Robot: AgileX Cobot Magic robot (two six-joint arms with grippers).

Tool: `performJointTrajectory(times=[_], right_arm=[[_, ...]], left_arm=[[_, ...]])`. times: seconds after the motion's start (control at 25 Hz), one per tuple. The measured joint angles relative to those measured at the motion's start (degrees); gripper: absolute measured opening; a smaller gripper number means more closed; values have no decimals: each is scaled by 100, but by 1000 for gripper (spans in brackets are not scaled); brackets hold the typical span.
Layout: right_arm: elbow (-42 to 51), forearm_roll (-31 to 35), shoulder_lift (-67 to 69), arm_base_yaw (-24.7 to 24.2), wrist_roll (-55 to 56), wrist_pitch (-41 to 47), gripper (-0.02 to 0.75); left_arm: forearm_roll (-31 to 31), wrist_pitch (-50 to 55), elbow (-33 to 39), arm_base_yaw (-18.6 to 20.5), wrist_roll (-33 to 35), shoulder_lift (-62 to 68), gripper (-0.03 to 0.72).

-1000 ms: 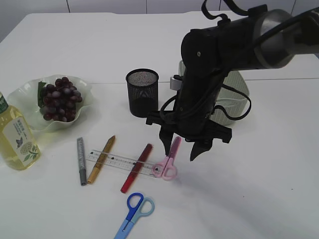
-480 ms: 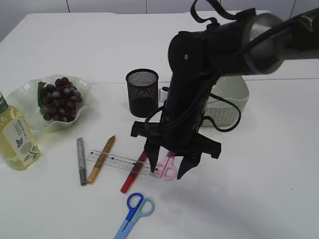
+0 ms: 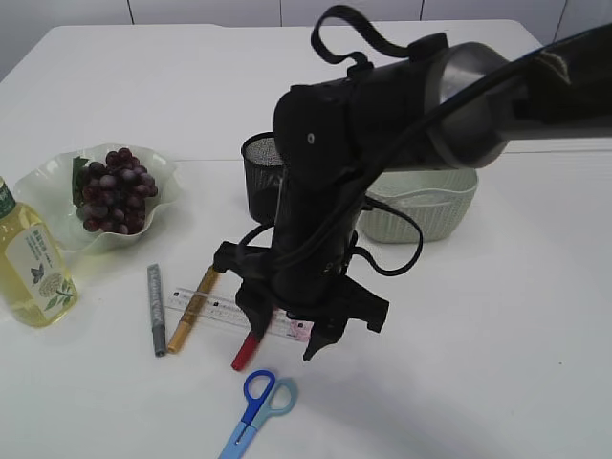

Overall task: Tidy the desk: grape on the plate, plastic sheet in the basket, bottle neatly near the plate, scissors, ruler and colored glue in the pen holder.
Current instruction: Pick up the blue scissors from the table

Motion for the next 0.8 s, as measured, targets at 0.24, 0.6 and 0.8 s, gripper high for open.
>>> performJointTrajectory(times=[0.24, 0.6, 0.8], right_arm=[[0, -296, 174, 163, 735, -113, 405], [0, -296, 451, 163, 800, -211, 405], [0, -296, 513, 163, 800, -428, 405]], left_arm=[[0, 0, 0, 0, 0, 0, 416], [0, 0, 0, 0, 0, 0, 416], [0, 0, 0, 0, 0, 0, 416]])
